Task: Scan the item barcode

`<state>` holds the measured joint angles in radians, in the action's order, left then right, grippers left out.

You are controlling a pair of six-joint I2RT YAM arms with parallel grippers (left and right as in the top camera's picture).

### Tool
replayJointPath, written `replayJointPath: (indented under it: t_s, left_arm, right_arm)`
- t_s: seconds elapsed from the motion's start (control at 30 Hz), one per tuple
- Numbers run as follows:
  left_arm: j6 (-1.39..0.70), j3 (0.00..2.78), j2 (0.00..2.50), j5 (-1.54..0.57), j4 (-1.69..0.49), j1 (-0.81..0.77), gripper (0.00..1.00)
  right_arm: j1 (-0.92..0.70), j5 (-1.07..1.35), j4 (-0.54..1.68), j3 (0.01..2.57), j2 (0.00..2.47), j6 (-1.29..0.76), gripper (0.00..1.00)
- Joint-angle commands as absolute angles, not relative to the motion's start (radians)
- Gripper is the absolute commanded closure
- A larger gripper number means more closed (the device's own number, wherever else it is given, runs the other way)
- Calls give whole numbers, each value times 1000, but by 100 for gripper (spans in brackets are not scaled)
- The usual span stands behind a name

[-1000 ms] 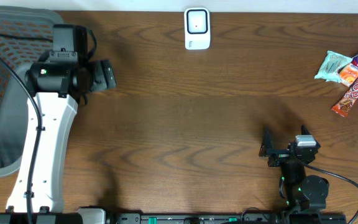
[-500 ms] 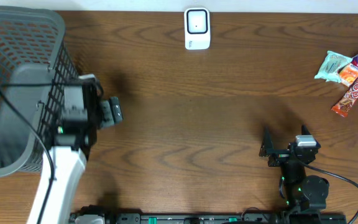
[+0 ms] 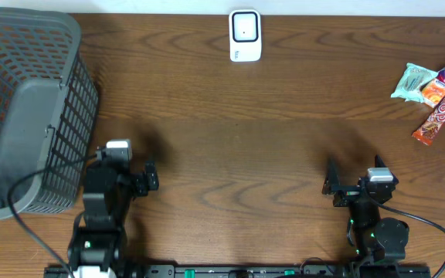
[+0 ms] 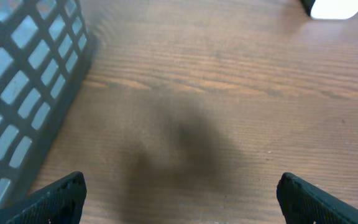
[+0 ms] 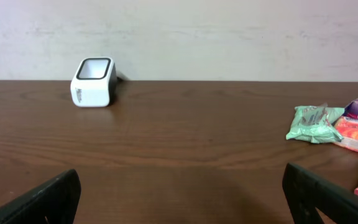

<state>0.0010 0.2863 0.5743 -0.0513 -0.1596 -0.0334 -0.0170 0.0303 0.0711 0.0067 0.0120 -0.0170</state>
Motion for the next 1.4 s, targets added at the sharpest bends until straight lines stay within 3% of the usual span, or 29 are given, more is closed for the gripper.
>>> replayJointPath:
  t_s: [0.0, 0.47, 0.73, 1.37]
  left_arm:
    - [15, 244, 474, -62, -147, -30, 2]
    - [31, 2, 168, -62, 64, -29, 2]
    - [60, 4, 14, -60, -74, -29, 2]
    - [75, 4, 1, -60, -70, -29, 2]
  right_arm:
    - [-8, 36, 76, 7, 6, -6, 1]
    - [-8, 36, 76, 7, 6, -6, 1]
    - [-8, 36, 76, 7, 6, -6, 1]
    - [-8, 35, 76, 7, 6, -6, 1]
